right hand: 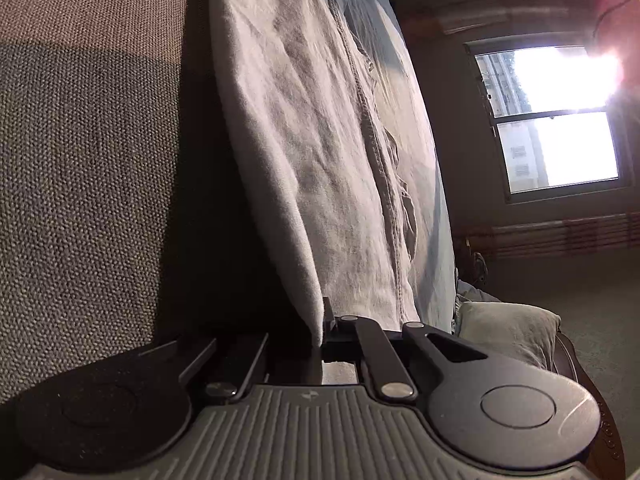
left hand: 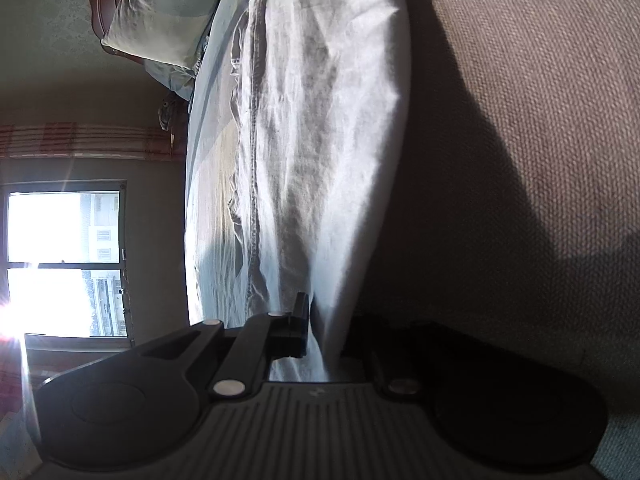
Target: Fold clothes
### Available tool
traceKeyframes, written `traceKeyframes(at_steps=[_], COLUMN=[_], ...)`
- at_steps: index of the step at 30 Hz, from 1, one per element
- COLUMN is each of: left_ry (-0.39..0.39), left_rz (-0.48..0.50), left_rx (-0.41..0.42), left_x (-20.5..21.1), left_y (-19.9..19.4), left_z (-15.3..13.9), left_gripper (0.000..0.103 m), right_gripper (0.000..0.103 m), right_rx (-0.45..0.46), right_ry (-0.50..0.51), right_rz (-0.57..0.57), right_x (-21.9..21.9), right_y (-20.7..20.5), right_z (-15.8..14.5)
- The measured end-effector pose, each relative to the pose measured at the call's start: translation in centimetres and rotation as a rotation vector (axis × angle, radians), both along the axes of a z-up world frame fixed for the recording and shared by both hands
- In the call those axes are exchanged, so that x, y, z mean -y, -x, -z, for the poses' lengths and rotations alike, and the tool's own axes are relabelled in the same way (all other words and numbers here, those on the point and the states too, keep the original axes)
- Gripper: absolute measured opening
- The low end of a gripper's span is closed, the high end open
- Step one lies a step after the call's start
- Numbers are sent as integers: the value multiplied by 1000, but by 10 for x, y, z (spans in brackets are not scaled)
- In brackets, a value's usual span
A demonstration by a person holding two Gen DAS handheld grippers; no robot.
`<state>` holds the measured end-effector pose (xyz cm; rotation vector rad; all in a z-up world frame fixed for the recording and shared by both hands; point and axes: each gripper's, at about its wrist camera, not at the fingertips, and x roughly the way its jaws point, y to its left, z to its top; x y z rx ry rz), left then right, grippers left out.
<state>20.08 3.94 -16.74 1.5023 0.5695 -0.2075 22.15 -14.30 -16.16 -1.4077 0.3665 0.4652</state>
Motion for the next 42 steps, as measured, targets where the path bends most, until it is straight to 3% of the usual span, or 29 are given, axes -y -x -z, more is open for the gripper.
traceKeyframes(at_steps=[3, 10, 18, 32, 42], left_ry=[-2, 35, 24, 45, 32], left_rz=[-5, -21, 4, 17, 56], left_rx=[-6, -8, 4, 54, 57], left_x=[0, 0, -3, 1, 2], left_y=[2, -2, -1, 8, 48], left_z=[3, 0, -8, -41, -58], left_gripper=[0, 0, 0, 0, 0], right_gripper=[9, 8, 6, 5, 5], right_rx=[5, 6, -42, 18, -2], right_ry=[37, 95, 35, -27, -33], right_rz=[-13, -17, -5, 1, -8], right_x=[-3, -10, -7, -10, -3], right_y=[2, 7, 6, 18, 44], right_z=[4, 9, -4, -37, -53])
